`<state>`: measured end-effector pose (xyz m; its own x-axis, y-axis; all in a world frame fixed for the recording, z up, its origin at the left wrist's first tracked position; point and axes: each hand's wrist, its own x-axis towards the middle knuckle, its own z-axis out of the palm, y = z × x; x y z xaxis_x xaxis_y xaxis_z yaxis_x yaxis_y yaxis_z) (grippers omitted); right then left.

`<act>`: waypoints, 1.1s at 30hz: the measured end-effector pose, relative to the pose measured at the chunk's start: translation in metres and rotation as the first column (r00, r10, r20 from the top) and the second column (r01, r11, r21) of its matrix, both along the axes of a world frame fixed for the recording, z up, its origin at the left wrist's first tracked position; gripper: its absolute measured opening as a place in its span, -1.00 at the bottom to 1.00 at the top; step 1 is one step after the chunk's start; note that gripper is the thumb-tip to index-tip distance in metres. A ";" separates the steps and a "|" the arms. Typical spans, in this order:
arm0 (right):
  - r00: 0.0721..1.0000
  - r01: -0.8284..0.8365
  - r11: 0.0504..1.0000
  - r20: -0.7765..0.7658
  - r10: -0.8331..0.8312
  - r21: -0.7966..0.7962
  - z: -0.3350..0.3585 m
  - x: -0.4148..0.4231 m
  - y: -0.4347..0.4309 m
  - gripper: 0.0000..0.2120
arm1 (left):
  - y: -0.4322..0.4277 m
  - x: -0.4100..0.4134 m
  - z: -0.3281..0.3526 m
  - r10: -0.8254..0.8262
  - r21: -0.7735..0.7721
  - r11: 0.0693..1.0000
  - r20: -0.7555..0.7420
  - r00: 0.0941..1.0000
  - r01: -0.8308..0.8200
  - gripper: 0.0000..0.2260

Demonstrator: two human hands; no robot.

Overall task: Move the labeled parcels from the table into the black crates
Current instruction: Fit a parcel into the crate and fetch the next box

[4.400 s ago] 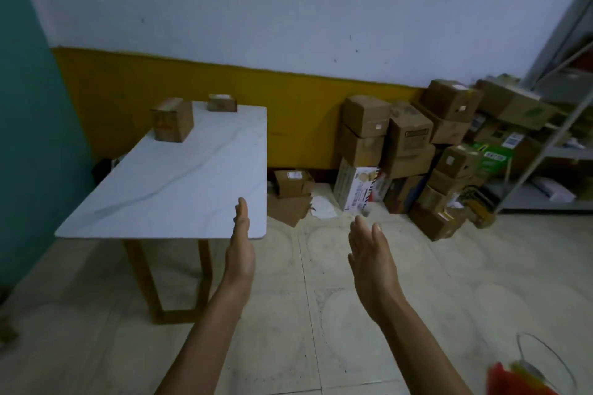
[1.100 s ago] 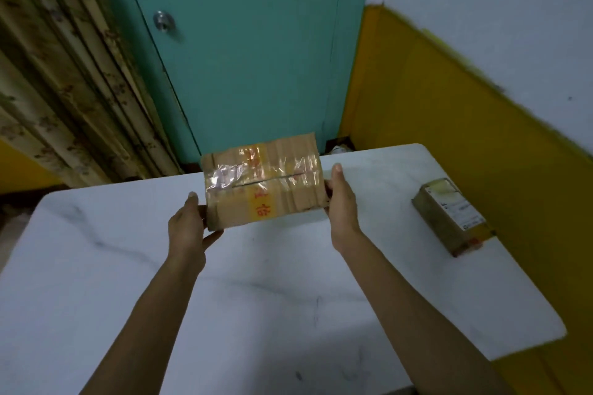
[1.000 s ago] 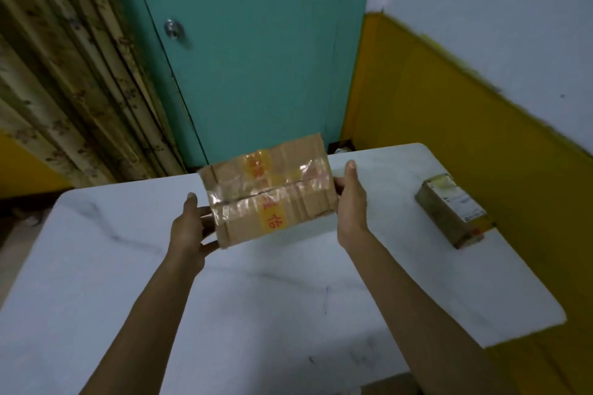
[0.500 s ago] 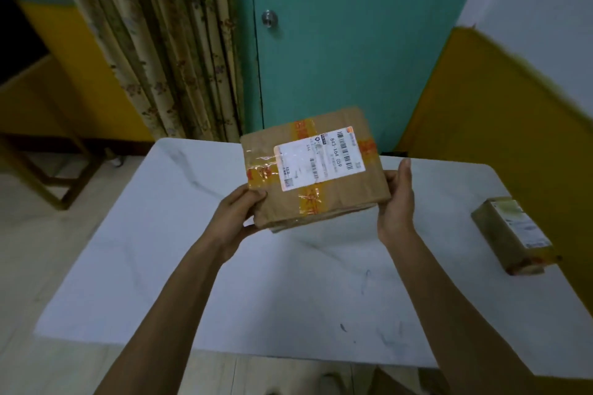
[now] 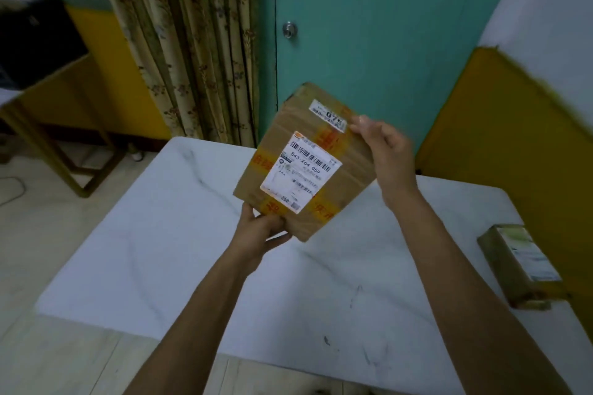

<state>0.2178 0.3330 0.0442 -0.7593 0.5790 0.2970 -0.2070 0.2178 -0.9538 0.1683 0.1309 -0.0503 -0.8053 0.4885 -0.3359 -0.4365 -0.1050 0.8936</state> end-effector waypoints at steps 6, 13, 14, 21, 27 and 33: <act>0.998 0.038 0.998 0.053 -0.035 -0.053 0.030 -0.010 0.018 -0.61 | -0.008 0.007 -0.007 -0.145 0.196 0.978 0.402 0.904 0.070 -0.45; 1.000 0.027 0.966 0.002 -0.027 -0.258 0.033 -0.019 0.004 -0.71 | 0.000 0.030 -0.015 -0.196 0.345 0.938 0.562 0.804 -0.013 -0.62; 1.000 -0.009 0.963 0.026 0.017 -0.270 0.030 -0.018 0.000 -0.61 | 0.000 0.031 -0.015 -0.178 0.380 0.922 0.579 0.796 -0.070 -0.67; 0.960 -0.245 0.940 0.074 0.269 -0.235 -0.007 0.004 -0.030 -0.45 | -0.009 0.025 -0.016 -0.077 0.331 0.931 0.591 0.803 -0.154 -0.69; 0.903 -0.293 0.945 0.367 0.224 0.144 -0.024 0.005 -0.028 -0.42 | -0.017 0.031 -0.012 -0.059 -0.048 0.996 0.340 0.939 0.080 -0.44; 0.911 -0.078 0.981 0.386 0.142 -0.177 -0.032 0.002 -0.015 -0.81 | -0.006 0.033 0.011 -0.005 -0.026 1.000 -0.042 0.999 0.003 -0.53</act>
